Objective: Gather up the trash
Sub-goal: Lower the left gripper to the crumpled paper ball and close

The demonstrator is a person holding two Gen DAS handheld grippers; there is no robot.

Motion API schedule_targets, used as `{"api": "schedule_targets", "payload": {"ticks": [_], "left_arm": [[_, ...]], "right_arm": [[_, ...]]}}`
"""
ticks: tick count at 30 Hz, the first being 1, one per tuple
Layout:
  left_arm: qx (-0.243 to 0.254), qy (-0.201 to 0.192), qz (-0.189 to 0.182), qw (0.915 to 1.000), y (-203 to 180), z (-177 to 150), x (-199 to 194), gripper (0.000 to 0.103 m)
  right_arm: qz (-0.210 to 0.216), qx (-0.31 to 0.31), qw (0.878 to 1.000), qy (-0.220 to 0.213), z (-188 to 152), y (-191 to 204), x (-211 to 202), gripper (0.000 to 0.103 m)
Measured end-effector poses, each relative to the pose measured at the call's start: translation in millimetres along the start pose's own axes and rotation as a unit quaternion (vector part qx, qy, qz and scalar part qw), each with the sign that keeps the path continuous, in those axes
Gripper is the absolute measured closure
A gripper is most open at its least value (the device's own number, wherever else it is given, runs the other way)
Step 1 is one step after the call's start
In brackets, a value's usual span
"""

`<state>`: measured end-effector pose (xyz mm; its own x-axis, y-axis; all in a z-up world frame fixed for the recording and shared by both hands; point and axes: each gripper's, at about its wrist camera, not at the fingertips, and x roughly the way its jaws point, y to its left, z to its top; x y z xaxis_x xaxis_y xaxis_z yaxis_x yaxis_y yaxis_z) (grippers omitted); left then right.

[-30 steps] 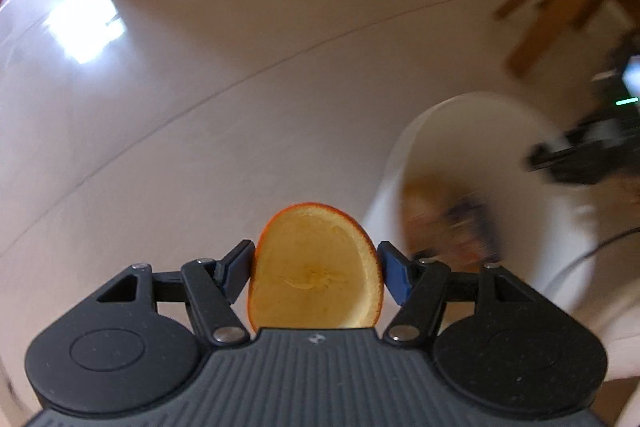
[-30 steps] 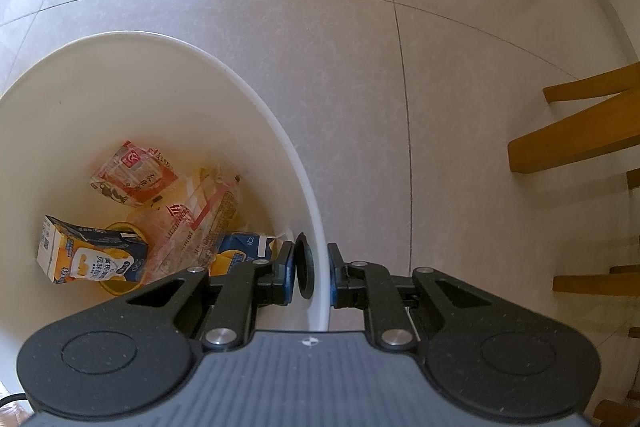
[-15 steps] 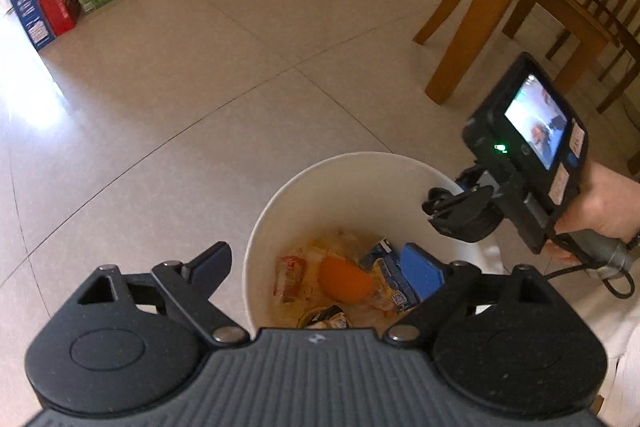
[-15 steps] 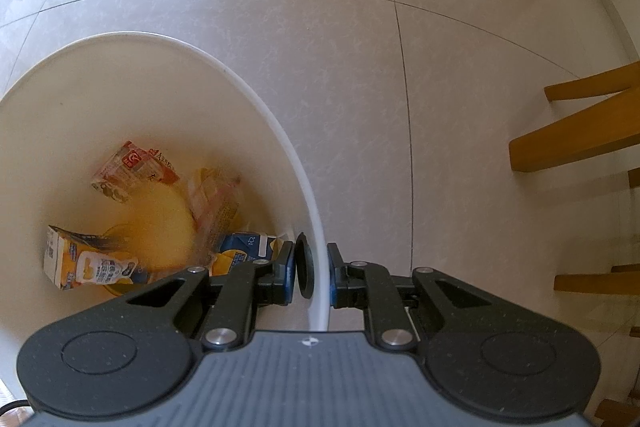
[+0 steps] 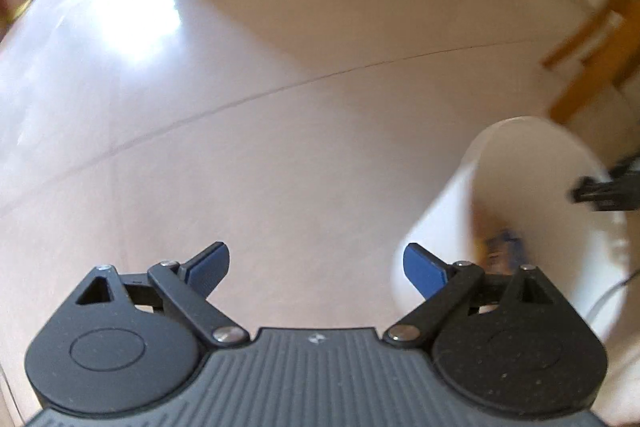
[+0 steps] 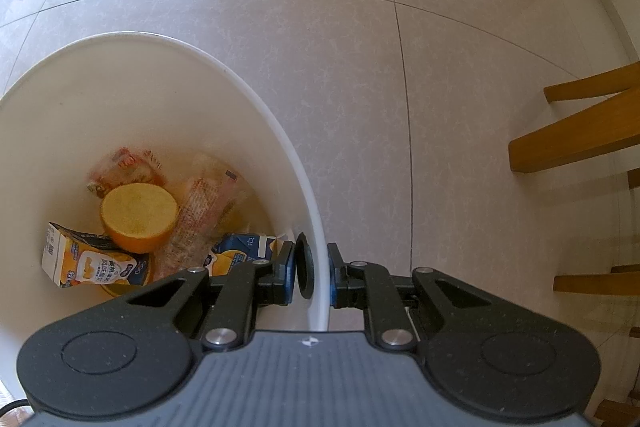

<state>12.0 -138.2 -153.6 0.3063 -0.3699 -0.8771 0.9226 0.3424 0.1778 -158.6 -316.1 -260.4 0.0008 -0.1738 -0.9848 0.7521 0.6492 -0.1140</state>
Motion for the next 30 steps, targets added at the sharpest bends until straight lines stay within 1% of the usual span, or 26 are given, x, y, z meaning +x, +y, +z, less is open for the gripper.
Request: {"api": "schedule_targets", "payload": {"ticks": [3, 5, 7, 10, 12, 16, 19, 24, 26, 27, 30], "left_arm": [[-0.056, 0.017, 0.021, 0.9981, 37.8, -24.8, 27.8, 0.009], [-0.097, 0.035, 0.022, 0.9944, 61.3, -42.5, 51.3, 0.009], [-0.126, 0.06, 0.025, 0.9899, 82.4, -61.3, 80.0, 0.009], [-0.141, 0.095, 0.067, 0.9831, 106.3, -86.0, 120.3, 0.01], [-0.166, 0.107, 0.09, 0.9761, 122.3, -100.1, 139.2, 0.01], [-0.237, 0.107, 0.079, 0.9624, 147.7, -120.3, 163.9, 0.01], [-0.263, 0.1, 0.077, 0.9565, 156.4, -132.7, 180.6, 0.01], [-0.309, 0.097, 0.083, 0.9426, 168.9, -148.0, 204.5, 0.011], [-0.319, 0.097, 0.09, 0.9384, 167.0, -156.9, 209.4, 0.014], [-0.32, 0.097, 0.091, 0.9379, 167.2, -160.5, 212.3, 0.017], [-0.317, 0.096, 0.098, 0.9384, 166.1, -163.3, 217.6, 0.03]], "right_arm": [[-0.001, -0.001, 1.0, 0.0, -0.1, 0.8, -0.2, 0.085], [-0.002, -0.001, 1.0, -0.001, -0.1, 1.2, -0.5, 0.085], [-0.003, -0.002, 1.0, -0.001, 0.0, 2.0, -0.7, 0.085], [-0.006, -0.004, 1.0, -0.002, 0.0, 2.8, -0.7, 0.084], [-0.006, -0.005, 1.0, -0.004, -0.2, 3.1, -0.6, 0.084], [-0.006, -0.004, 1.0, -0.004, -1.0, 2.8, -0.2, 0.084], [-0.008, -0.005, 1.0, -0.004, -1.2, 3.3, -0.4, 0.084], [-0.009, -0.004, 1.0, -0.005, -1.1, 3.6, -0.6, 0.084], [-0.01, -0.004, 1.0, -0.005, -1.0, 4.1, 0.0, 0.083], [-0.01, -0.004, 1.0, -0.005, -1.0, 4.1, 0.0, 0.083], [-0.011, -0.006, 1.0, -0.006, -0.8, 4.8, 1.2, 0.083]]}}
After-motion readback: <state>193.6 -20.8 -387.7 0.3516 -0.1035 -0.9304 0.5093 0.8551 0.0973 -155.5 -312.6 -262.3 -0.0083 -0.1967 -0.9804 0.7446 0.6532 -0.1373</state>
